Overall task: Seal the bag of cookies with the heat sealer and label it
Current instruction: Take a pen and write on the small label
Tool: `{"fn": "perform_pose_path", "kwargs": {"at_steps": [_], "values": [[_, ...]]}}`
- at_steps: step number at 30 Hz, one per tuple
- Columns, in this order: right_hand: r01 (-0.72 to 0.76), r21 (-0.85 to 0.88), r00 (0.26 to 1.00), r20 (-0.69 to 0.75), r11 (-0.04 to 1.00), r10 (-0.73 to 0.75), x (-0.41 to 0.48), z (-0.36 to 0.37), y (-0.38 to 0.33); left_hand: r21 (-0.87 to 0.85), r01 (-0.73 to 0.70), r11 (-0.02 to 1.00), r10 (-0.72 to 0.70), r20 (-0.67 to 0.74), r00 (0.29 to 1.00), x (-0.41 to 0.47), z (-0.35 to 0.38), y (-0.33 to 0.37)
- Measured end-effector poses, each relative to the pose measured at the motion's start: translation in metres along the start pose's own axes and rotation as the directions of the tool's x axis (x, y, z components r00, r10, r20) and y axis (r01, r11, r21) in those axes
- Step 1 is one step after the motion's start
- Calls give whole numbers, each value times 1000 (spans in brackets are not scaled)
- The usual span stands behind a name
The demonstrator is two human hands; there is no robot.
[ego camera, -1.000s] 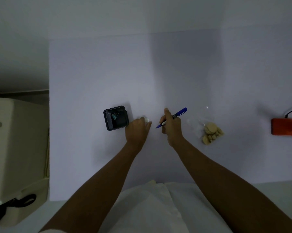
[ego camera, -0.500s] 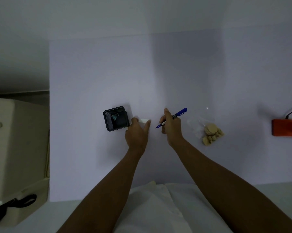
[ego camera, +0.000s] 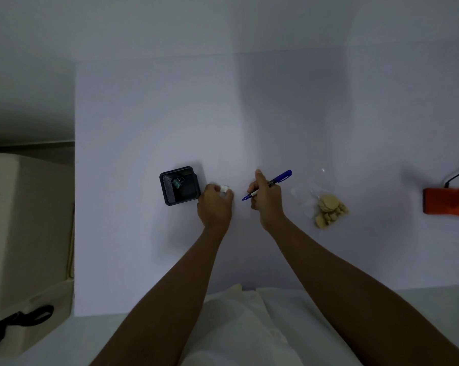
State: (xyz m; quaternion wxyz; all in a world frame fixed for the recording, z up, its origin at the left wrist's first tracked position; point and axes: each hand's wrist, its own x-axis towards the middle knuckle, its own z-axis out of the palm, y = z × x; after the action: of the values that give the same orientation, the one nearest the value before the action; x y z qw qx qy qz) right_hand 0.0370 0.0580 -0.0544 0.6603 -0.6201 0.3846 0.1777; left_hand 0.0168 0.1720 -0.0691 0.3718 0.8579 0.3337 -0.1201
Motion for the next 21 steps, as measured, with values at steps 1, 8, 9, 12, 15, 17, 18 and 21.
{"fn": "perform_pose_path", "kwargs": {"at_steps": [1, 8, 9, 12, 15, 17, 18, 21], "values": [[6, 7, 1000, 7, 1000, -6, 1, 0, 0, -18, 9, 1000, -9, 9, 1000, 2, 0, 0], [96, -163, 982, 179, 982, -66, 12, 0, 1, -17, 10, 1000, -10, 25, 1000, 6, -1, -3], [132, -249, 973, 219, 960, -77, 14, 0, 1, -11, 6, 1000, -5, 25, 1000, 6, -1, -4], [236, -480, 940, 332, 845, -74, 20, 6, -5, -4, -15, 1000, 15, 25, 1000, 7, -1, -7], [309, -592, 902, 430, 745, -32, 25, 16, -12, 6, -52, 999, 52, 25, 998, 7, -2, -7], [328, -630, 893, 450, 704, -14, 31, 22, -14, 13, -68, 998, 67, 27, 997, 7, -2, -9], [338, -646, 891, 453, 684, -12, 33, 24, -15, 14, -67, 998, 66, 27, 997, 7, -1, -9], [378, -694, 878, 479, 613, 0, 36, 29, -18, 10, -64, 998, 64, 20, 998, 7, -2, -10]]}}
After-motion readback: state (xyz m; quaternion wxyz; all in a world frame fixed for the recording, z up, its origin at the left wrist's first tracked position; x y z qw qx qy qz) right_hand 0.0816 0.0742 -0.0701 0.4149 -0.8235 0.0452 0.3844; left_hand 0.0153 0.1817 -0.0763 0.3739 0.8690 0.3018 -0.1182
